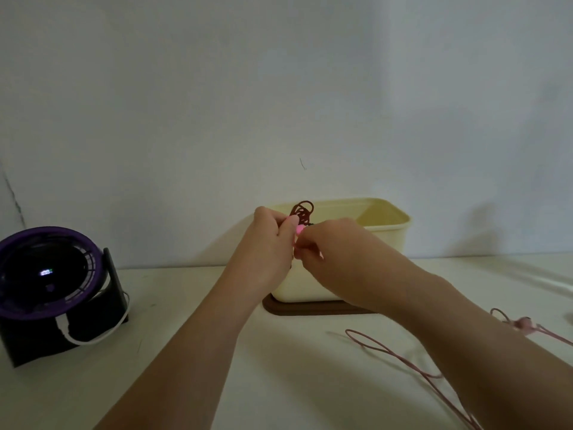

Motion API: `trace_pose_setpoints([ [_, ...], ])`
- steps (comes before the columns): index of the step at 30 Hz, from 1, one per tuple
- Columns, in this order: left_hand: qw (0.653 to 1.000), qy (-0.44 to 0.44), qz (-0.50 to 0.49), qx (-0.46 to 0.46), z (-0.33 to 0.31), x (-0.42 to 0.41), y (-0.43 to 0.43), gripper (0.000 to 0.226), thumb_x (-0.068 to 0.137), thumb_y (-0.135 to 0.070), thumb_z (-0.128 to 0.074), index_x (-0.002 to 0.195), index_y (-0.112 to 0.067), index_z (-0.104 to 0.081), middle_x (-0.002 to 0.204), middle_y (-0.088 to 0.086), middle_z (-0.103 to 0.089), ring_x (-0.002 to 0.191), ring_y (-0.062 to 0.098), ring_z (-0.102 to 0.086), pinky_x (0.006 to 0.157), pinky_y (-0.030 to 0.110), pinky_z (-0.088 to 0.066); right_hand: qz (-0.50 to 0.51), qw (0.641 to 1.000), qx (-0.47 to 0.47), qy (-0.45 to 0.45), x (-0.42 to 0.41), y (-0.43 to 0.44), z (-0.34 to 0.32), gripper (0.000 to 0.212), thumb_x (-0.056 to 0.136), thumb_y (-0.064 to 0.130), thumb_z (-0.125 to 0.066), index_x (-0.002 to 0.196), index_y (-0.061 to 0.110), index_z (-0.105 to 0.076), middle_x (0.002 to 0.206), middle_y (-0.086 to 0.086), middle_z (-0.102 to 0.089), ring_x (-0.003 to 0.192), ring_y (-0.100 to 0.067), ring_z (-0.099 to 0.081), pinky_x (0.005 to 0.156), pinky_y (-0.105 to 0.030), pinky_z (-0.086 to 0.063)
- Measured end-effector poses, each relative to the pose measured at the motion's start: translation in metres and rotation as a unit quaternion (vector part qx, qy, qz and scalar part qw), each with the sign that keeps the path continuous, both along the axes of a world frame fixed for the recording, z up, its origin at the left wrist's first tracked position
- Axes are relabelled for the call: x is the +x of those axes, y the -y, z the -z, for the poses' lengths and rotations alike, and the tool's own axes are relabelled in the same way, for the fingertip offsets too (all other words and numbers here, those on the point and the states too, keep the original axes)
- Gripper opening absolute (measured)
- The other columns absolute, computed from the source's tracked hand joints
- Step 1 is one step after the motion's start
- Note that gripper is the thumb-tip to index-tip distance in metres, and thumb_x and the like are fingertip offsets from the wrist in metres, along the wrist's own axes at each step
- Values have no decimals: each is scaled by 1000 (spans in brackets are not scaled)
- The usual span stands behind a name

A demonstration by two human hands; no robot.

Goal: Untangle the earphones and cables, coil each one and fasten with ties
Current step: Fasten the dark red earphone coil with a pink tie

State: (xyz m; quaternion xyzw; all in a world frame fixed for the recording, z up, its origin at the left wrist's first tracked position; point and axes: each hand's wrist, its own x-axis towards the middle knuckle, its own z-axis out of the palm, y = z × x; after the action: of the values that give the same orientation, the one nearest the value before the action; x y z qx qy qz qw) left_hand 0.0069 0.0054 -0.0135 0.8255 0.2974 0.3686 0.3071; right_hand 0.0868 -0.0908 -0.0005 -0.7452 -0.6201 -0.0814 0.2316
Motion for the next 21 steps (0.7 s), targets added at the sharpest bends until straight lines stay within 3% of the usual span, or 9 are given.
trace_pose_setpoints([
  [3, 999, -12, 38, -36, -1, 0, 3, 16, 98, -31, -40, 98, -16, -46, 72, -1, -56, 55, 6, -49, 48, 14, -38, 4, 993, 25, 117, -5, 10, -8, 26, 96, 21, -41, 103, 28, -65, 92, 4, -48, 86, -17, -51, 71, -31, -46],
  [6, 991, -6, 116, -72, -6, -7, 2, 19, 97, -34, -43, 92, -17, -48, 59, -11, -49, 49, 0, -47, 73, 29, -54, -19, 986, 74, 146, 9, 15, -14, 25, 97, 27, -42, 99, 23, -67, 105, 6, -49, 97, -12, -44, 81, -28, -44],
  [8, 983, -7, 161, -88, -10, -12, 4, 19, 98, -32, -42, 91, -16, -50, 59, -12, -47, 52, 2, -47, 90, 44, -52, -40, 990, 120, 55, 20, 16, -17, 19, 94, 26, -49, 84, 22, -66, 100, 12, -56, 86, -3, -50, 76, -23, -44],
  [10, 979, -23, 188, -81, -12, -14, 9, 18, 101, -26, -38, 90, -17, -49, 63, -10, -45, 55, 3, -45, 94, 45, -49, -47, 990, 123, -59, 27, 18, -19, 17, 91, 23, -54, 77, 24, -65, 79, 13, -64, 65, -1, -56, 62, -21, -47],
  [12, 975, -23, 205, -85, -15, -16, 14, 20, 101, -22, -35, 87, -17, -48, 63, -10, -42, 58, 5, -43, 91, 42, -48, -46, 987, 117, -104, 31, 19, -19, 15, 89, 27, -57, 77, 27, -66, 68, 10, -68, 59, -5, -62, 61, -26, -52],
  [15, 973, -17, 212, -92, -18, -15, 17, 23, 101, -20, -34, 83, -15, -46, 61, -9, -41, 60, 9, -41, 71, 28, -41, -56, 980, 113, -152, 33, 21, -22, 12, 85, 31, -61, 78, 25, -69, 70, 8, -71, 67, -13, -68, 70, -35, -56],
  [17, 972, -28, 214, -96, -21, -13, 19, 26, 100, -18, -32, 77, -11, -40, 58, -7, -38, 57, 9, -38, 62, 19, -36, -77, 973, 102, -191, 35, 23, -25, 13, 85, 28, -63, 79, 20, -71, 70, 6, -72, 66, -9, -69, 71, -29, -57],
  [19, 967, -40, 232, -101, -22, -10, 21, 26, 96, -21, -34, 72, -12, -36, 54, -7, -37, 53, 9, -36, 59, 21, -34, -92, 968, 92, -213, 36, 26, -27, 13, 85, 26, -65, 78, 17, -72, 69, 4, -73, 64, -7, -69, 69, -21, -57],
  [21, 969, -59, 227, -81, -23, -12, 23, 22, 94, -23, -42, 74, -14, -42, 57, -8, -42, 57, 9, -39, 59, 21, -37, -105, 963, 85, -234, 39, 28, -29, 15, 82, 27, -67, 78, 13, -72, 69, 1, -73, 67, -12, -70, 72, -24, -57],
])
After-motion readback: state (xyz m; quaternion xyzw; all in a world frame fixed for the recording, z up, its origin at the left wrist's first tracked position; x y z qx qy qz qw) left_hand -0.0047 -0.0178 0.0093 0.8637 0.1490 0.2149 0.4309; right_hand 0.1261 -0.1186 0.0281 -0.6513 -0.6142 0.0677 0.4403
